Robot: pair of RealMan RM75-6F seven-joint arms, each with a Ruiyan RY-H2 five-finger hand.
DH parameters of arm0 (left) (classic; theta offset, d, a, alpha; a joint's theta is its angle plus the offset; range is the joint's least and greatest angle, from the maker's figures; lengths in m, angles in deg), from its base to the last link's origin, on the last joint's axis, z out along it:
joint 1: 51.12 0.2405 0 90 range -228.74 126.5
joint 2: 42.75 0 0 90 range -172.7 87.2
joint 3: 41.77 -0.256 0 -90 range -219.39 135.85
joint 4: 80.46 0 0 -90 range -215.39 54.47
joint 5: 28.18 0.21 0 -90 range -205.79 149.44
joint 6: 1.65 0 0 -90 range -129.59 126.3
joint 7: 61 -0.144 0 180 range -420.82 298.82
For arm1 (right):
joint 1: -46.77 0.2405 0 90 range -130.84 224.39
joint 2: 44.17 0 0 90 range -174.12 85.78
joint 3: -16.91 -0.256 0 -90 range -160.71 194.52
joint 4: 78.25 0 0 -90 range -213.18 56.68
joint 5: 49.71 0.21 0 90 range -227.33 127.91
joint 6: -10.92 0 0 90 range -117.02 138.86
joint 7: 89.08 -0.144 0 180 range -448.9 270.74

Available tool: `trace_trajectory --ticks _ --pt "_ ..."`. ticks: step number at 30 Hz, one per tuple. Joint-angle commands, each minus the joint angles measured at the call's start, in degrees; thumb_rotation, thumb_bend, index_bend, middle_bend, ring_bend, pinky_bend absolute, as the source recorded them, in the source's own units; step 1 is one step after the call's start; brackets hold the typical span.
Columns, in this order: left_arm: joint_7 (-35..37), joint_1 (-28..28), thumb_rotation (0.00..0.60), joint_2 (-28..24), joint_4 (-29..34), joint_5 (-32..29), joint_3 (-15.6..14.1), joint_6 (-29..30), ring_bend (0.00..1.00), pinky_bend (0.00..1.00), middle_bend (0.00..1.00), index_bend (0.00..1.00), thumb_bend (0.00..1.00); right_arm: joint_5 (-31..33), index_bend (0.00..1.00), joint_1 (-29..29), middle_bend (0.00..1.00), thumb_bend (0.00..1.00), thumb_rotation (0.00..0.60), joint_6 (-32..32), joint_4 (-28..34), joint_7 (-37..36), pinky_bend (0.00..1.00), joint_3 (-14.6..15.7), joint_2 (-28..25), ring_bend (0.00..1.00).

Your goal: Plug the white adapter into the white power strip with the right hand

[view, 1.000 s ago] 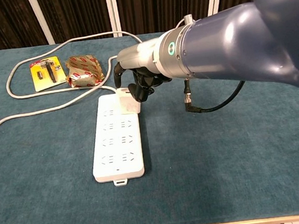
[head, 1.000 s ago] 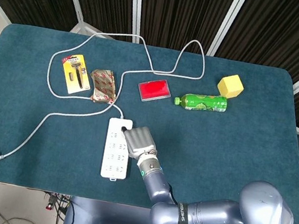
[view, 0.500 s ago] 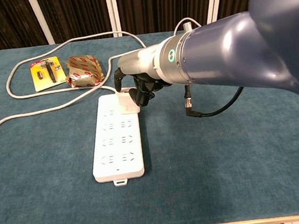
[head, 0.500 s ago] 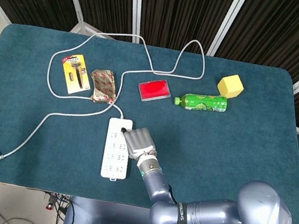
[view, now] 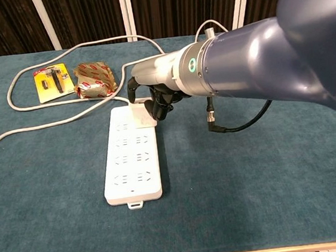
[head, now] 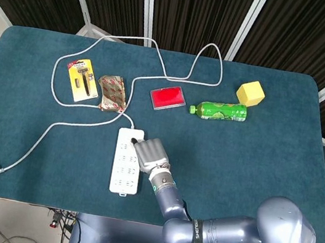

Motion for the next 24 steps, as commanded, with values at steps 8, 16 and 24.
trace_trajectory --ticks 8,16,24 --pt "0.2 0.0 0.600 0.0 -0.1 0.1 0.0 0.0 0.00 0.00 0.00 0.20 0.10 0.1 0.34 0.2 0.87 0.82 0.600 -0.2 -0.4 0.4 0.85 0.3 1.0 0.88" --pt "0.2 0.0 0.600 0.0 0.0 0.1 0.0 0.1 0.00 0.00 0.00 0.20 0.10 0.2 0.42 0.1 0.87 0.82 0.600 -0.2 -0.5 0.6 0.85 0.5 1.3 0.89" --pt "-0.1 0.0 0.600 0.0 0.0 0.0 0.0 0.1 0.00 0.00 0.00 0.20 0.10 0.4 0.49 -0.2 0.88 0.82 0.600 0.2 -1.1 0.6 0.85 0.9 1.3 0.89"
